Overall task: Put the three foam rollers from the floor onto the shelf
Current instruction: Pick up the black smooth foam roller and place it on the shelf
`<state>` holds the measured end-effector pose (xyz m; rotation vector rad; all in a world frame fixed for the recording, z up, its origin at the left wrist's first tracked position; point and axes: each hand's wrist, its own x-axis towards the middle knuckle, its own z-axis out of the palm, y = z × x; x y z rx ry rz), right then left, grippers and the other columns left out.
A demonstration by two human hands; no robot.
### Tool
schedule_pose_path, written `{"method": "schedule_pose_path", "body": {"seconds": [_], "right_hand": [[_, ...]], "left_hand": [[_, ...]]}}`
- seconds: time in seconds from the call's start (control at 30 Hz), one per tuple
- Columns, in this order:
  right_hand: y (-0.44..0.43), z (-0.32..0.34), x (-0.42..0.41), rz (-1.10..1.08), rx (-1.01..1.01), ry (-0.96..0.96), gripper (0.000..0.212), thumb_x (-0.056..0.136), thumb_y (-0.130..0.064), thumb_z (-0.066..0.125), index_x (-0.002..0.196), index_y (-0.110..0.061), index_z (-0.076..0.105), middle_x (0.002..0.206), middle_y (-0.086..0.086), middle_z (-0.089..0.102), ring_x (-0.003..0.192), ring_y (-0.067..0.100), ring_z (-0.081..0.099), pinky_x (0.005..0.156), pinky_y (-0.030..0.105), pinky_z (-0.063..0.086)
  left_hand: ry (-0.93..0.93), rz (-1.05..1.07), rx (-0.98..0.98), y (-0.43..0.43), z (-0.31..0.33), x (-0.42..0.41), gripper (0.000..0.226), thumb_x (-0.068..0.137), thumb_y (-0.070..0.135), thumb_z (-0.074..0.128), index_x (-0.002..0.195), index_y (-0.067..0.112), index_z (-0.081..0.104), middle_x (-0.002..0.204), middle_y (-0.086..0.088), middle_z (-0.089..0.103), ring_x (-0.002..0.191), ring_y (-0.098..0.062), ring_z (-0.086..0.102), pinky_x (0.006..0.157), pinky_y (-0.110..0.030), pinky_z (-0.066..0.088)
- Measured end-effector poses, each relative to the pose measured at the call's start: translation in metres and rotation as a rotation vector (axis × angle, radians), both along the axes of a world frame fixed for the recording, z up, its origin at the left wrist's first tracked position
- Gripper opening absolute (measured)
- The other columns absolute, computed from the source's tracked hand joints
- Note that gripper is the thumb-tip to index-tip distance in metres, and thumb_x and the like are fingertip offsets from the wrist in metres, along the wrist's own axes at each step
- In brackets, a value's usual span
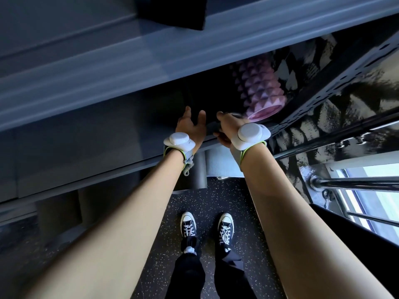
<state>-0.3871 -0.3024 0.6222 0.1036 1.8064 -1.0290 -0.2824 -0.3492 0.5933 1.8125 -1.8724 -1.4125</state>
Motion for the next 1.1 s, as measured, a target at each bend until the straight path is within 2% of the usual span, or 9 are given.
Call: {"method": "schedule_pose_path", "body": {"seconds": [0.07,0.23,0.43,0.53,0.63,0.73,0.93,1.03,1.1], "right_hand": [[0.005,0.006,0.005,-0.014,0.003,-0.015,0.015,0.094,-0.028,0.061,0.093,-0.013,0.060,0.086,0.006,0.063,0.076,0.024,0.069,0.042,0.018,0.047],[0.030,0.029,0.024,0.063,0.022,-0.014,0.018,0.090,-0.023,0.063,0.091,-0.005,0.066,0.074,0.007,0.068,0.063,0.020,0.067,0.071,0.032,0.056],[0.062,0.062,0.053,0.093,-0.001,-0.026,0.010,0.090,-0.015,0.060,0.085,-0.007,0.063,0.075,0.011,0.065,0.063,0.021,0.059,0.057,0.028,0.046],[0.081,0.073,0.073,0.121,-0.027,-0.103,0.012,0.096,-0.010,0.051,0.086,-0.010,0.057,0.063,0.005,0.061,0.049,0.014,0.055,0.037,0.013,0.033],[0.104,0.087,0.100,0.199,-0.073,-0.097,0.022,0.099,-0.012,0.049,0.113,0.000,0.060,0.108,0.007,0.071,0.083,0.027,0.070,0.043,0.014,0.044],[0.128,0.097,0.142,0.282,-0.093,-0.040,0.041,0.097,-0.007,0.053,0.134,0.009,0.052,0.136,0.026,0.060,0.122,0.040,0.061,0.060,0.024,0.049],[0.162,0.122,0.230,0.388,-0.069,-0.039,0.034,0.098,-0.013,0.053,0.126,0.003,0.061,0.131,0.018,0.066,0.121,0.031,0.065,0.073,0.029,0.052],[0.191,0.124,0.294,0.486,-0.067,-0.117,0.036,0.101,-0.014,0.048,0.130,0.003,0.058,0.140,0.019,0.059,0.127,0.031,0.060,0.100,0.036,0.051],[0.208,0.126,0.325,0.497,-0.078,-0.121,0.031,0.102,-0.014,0.046,0.124,0.001,0.062,0.139,0.016,0.061,0.120,0.028,0.065,0.082,0.028,0.054]], "left_hand": [[-0.008,0.019,-0.019,0.005,0.007,0.005,0.065,0.102,0.048,0.045,0.155,0.014,0.034,0.155,-0.014,0.043,0.143,-0.031,0.039,0.113,-0.033,0.031],[0.043,0.109,-0.064,0.028,0.032,0.032,0.048,0.099,0.036,0.056,0.138,0.008,0.055,0.133,-0.009,0.062,0.119,-0.023,0.061,0.093,-0.021,0.041],[0.074,0.181,-0.084,0.067,0.069,0.070,0.018,0.093,0.019,0.060,0.107,0.014,0.071,0.093,0.003,0.069,0.093,-0.017,0.066,0.077,-0.016,0.043],[0.089,0.221,-0.032,0.092,0.084,0.098,0.012,0.089,0.020,0.061,0.094,0.023,0.072,0.088,0.001,0.072,0.090,-0.023,0.070,0.083,-0.029,0.055],[0.164,0.331,0.020,0.119,0.099,0.133,0.011,0.078,0.025,0.057,0.082,0.025,0.068,0.086,-0.003,0.072,0.092,-0.031,0.071,0.084,-0.044,0.059],[0.209,0.414,0.066,0.157,0.115,0.177,0.021,0.077,0.021,0.054,0.089,0.016,0.070,0.095,-0.010,0.073,0.086,-0.028,0.069,0.080,-0.037,0.054],[0.264,0.533,0.035,0.209,0.135,0.261,0.012,0.084,0.021,0.059,0.080,0.025,0.070,0.072,0.002,0.071,0.070,-0.017,0.069,0.073,-0.032,0.054],[0.311,0.626,0.047,0.253,0.142,0.326,0.015,0.091,0.016,0.061,0.081,0.025,0.067,0.074,-0.003,0.070,0.067,-0.019,0.066,0.066,-0.031,0.052],[0.340,0.661,0.034,0.275,0.143,0.358,0.020,0.096,0.009,0.057,0.083,0.021,0.065,0.075,-0.001,0.069,0.062,-0.016,0.064,0.055,-0.026,0.047]]}}
